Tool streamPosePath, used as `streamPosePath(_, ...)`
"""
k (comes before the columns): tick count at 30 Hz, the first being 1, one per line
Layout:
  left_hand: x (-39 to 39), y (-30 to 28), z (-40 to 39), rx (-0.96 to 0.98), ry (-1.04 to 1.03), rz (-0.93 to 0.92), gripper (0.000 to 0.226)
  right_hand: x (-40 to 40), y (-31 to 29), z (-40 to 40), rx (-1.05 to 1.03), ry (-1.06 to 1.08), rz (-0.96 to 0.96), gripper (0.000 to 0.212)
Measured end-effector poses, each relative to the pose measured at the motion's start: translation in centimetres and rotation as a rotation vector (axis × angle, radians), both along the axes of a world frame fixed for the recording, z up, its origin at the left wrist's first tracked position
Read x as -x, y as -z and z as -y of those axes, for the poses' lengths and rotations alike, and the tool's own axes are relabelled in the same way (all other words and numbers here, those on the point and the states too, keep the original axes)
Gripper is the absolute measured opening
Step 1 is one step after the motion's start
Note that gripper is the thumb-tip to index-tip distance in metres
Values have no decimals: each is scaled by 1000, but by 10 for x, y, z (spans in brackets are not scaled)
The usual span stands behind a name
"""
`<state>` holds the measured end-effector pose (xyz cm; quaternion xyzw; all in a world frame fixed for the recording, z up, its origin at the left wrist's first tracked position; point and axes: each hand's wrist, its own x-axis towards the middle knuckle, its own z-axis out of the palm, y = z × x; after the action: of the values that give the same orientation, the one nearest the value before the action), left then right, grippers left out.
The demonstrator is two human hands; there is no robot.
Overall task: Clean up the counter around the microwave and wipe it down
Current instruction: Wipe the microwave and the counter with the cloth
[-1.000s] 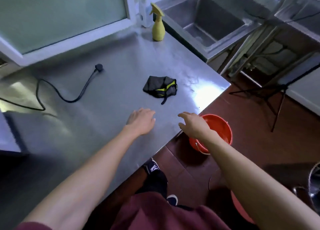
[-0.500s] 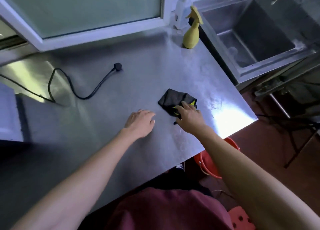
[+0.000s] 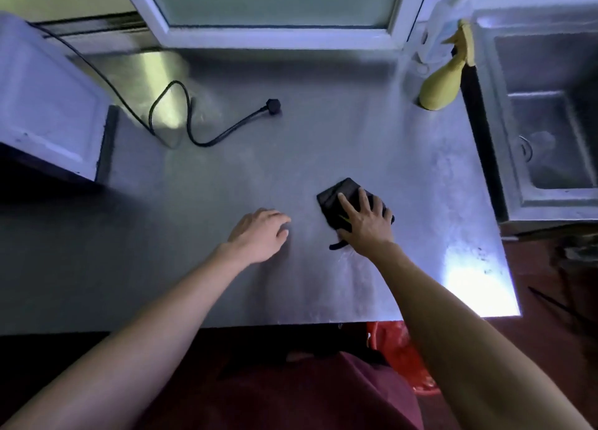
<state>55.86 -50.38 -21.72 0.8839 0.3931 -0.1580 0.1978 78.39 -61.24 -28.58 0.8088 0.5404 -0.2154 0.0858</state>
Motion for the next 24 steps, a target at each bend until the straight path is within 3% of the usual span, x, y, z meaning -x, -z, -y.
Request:
streamPosePath(6,15,-5,18,13,-78,-2,36,9,-5,-3,-63,18,-8,70)
streamPosePath(12,71,-16,21,0,-186,31,37,56,-12,-21,-150,16,-182,63)
streamPosePath(19,191,-34,7,-56,-331,83,38,189,-45,-74,-248,-23,-414,47)
streamPosePath(24,307,-49,1,-89,-420,129,38,305,-77,-108,-346,-123,-461,50)
